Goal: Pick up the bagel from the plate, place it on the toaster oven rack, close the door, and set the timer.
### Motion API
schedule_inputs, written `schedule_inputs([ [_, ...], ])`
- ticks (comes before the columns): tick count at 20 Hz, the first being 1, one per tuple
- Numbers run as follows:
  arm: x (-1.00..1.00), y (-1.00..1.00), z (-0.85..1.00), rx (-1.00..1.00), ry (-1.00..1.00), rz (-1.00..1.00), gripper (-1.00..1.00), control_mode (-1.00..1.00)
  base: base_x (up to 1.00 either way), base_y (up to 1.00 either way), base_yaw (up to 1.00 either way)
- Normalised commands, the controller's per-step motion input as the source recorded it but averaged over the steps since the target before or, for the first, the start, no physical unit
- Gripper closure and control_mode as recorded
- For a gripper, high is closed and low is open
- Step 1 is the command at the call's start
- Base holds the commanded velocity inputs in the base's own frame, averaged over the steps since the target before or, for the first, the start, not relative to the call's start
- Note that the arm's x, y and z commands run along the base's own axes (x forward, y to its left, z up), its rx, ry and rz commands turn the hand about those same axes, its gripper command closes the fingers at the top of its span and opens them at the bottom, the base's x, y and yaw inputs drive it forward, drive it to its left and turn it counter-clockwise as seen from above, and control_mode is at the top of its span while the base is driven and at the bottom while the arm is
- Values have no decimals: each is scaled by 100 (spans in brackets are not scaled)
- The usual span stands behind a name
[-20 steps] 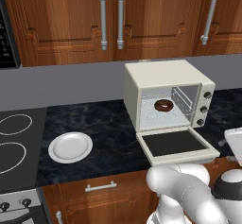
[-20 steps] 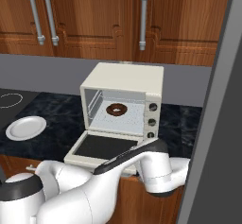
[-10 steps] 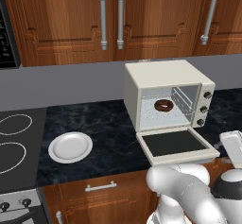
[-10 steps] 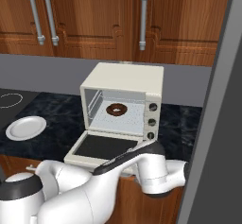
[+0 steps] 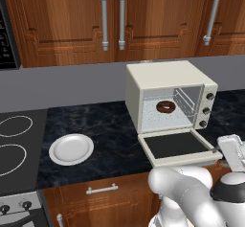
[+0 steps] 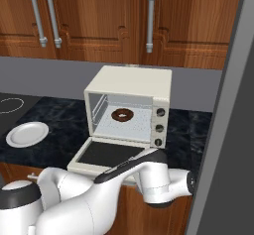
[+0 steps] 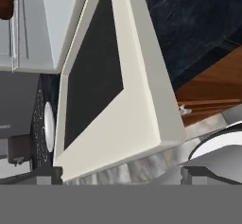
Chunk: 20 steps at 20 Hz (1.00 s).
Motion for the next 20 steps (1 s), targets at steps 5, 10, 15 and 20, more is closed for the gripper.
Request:
schedule_inputs([
  [5, 11, 1, -17, 0, 0, 0, -100, -100, 0, 0, 0],
  [10, 8, 0, -14, 0, -1, 0, -100, -100, 0, 0, 0],
  [15, 6, 0, -10, 0, -2, 0, -100, -100, 0, 0, 0],
  [20, 14, 2, 0, 2, -5, 0, -100, -100, 0, 0, 0],
])
